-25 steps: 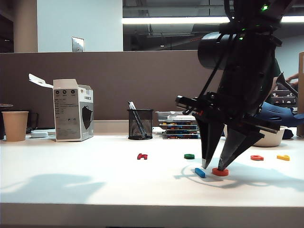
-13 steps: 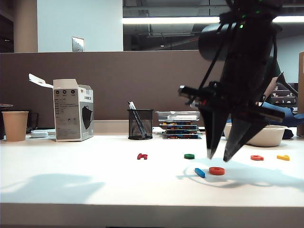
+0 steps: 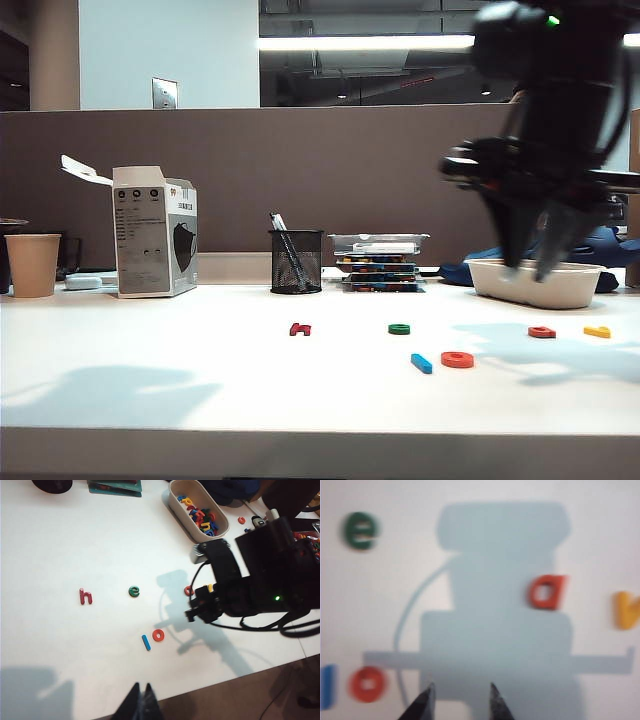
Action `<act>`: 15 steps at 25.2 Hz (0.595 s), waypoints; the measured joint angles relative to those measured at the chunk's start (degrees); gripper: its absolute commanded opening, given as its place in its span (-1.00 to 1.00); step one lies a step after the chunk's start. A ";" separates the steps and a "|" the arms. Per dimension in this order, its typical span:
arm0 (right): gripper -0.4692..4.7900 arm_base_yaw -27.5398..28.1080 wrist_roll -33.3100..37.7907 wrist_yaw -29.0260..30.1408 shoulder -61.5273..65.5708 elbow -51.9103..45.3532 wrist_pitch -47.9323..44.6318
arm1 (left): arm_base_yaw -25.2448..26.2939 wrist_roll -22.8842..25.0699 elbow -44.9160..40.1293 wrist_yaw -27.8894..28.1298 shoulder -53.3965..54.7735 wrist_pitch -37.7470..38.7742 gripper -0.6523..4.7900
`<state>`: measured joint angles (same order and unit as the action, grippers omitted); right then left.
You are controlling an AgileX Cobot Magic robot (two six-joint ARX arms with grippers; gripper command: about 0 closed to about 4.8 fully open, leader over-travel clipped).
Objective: Select the appropriate letters from the row of letter magnets placed on the table to arrange into the word "love".
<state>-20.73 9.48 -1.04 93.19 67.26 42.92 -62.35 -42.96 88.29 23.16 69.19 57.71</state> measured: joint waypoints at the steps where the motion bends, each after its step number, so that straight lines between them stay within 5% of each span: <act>1: -0.31 1.29 -1.84 -0.39 0.15 -0.02 0.00 | 0.00 0.00 0.00 0.00 -0.02 0.00 -0.78; 8: -0.31 9.49 -12.39 -0.04 0.70 0.00 -3.52 | 0.00 0.00 0.00 0.00 0.00 0.00 -0.78; 15: -0.31 15.21 -20.63 6.49 6.16 -0.09 -7.52 | 0.00 0.00 0.02 -0.02 0.00 0.00 -0.78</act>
<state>-5.52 -11.16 5.45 99.35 67.18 35.40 -62.35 -42.96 88.31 23.14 69.19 57.71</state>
